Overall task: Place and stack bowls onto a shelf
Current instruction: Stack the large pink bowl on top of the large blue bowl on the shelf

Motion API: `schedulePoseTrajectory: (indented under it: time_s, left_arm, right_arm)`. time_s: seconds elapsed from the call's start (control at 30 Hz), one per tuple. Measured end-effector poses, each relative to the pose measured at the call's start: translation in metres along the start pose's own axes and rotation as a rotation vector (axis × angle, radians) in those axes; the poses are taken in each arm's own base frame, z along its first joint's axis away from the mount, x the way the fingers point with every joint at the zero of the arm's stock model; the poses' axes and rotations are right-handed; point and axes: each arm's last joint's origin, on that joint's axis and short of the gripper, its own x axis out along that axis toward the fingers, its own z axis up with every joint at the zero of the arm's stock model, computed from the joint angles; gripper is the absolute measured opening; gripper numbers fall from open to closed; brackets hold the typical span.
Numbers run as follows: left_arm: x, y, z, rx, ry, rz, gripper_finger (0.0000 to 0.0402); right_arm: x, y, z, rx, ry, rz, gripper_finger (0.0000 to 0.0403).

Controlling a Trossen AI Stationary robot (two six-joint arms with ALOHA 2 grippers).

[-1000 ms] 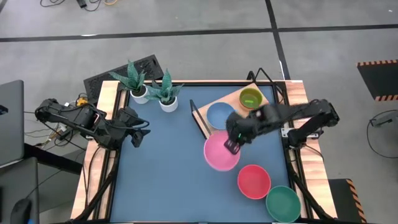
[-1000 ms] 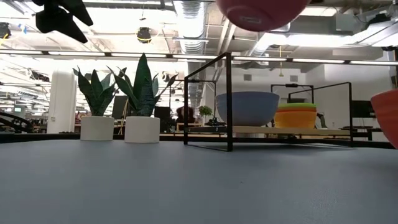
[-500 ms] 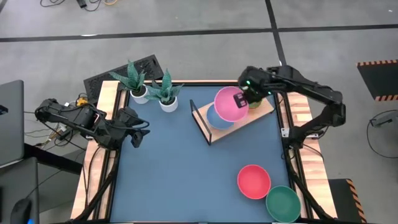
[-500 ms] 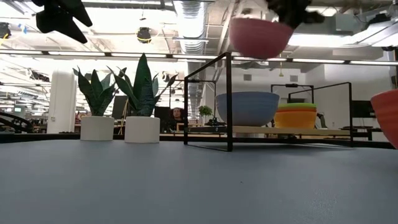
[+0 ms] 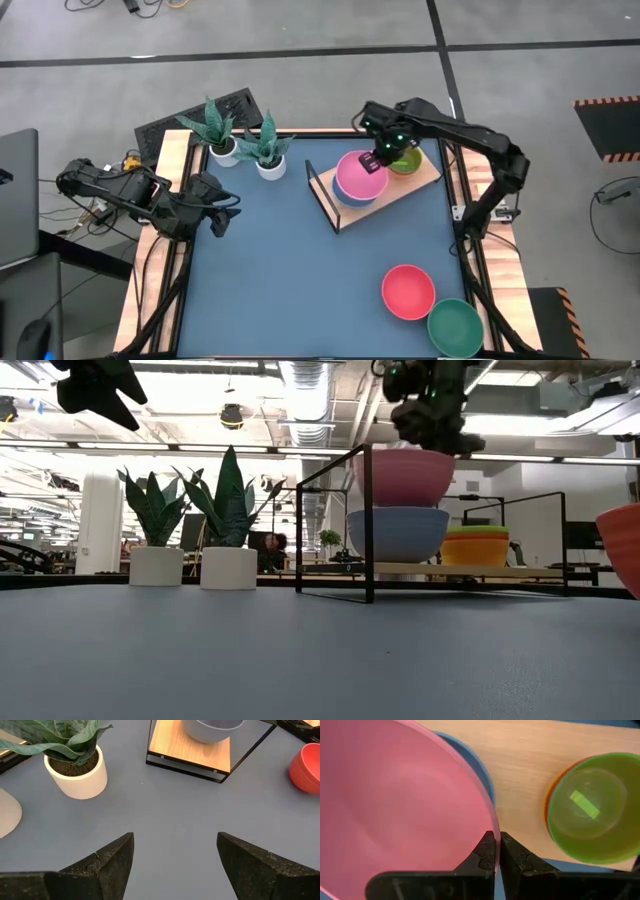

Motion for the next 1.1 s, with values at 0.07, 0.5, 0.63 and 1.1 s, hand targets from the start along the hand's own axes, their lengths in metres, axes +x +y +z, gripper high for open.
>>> schedulePoseTrajectory:
  time_s: [0.07, 0.5, 0.63, 1.1]
  left_arm:
    - [0.000, 0.000, 0.000, 0.000, 0.000, 0.000, 0.0269]
    - [0.000, 0.001, 0.000, 0.004, 0.003, 0.005, 0.0269]
    - [0.000, 0.001, -0.001, 0.008, 0.007, 0.010, 0.0269]
    - [0.000, 0.002, -0.001, 0.012, 0.009, 0.016, 0.0269]
  right_arm:
    - [0.006, -0.001, 0.004, -0.008, 0.020, 0.008, 0.0028]
    - [0.034, -0.001, 0.023, -0.050, 0.070, 0.037, 0.0030]
    - [0.034, -0.003, 0.025, -0.041, 0.062, 0.039, 0.0045]
    - [0.033, -0.007, 0.023, -0.058, 0.087, 0.028, 0.0050]
